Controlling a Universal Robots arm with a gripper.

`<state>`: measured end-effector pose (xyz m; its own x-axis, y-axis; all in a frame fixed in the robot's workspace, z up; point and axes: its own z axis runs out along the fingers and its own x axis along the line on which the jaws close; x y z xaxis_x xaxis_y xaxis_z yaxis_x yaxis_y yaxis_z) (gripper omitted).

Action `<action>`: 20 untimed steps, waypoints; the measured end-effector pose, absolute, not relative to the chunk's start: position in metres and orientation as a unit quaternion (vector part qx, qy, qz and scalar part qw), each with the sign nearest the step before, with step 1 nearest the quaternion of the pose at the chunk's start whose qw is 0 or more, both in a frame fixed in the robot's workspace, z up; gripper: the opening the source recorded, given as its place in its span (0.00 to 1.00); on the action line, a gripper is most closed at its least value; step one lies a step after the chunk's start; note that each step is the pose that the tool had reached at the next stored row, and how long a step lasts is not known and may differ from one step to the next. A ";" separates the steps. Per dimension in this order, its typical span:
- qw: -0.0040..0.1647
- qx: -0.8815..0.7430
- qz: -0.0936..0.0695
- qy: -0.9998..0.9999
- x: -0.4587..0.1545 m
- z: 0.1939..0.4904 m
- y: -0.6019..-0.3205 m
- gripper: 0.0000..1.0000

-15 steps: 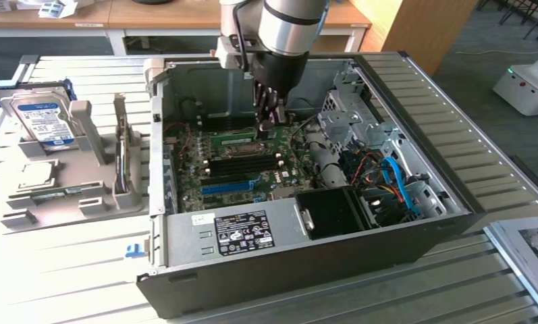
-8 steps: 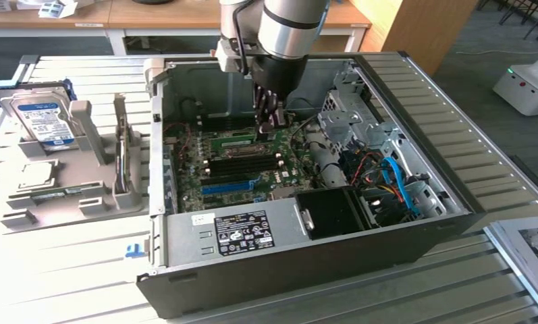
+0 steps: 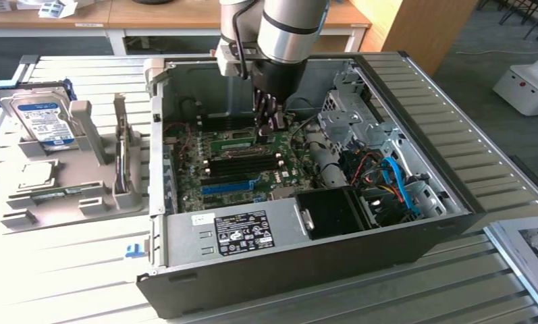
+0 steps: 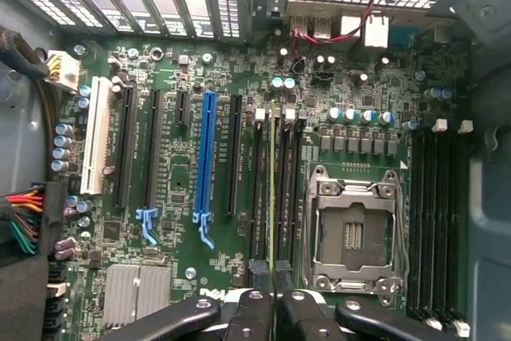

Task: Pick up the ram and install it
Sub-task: 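Insert the ram into the slot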

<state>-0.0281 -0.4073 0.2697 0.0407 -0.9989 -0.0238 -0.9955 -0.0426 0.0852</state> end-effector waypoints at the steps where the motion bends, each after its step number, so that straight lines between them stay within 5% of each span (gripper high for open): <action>1: 0.022 0.721 -0.038 -0.692 -0.028 0.269 -0.407 0.12; 20: 0.023 0.721 -0.038 -0.692 -0.028 0.258 -0.407 0.12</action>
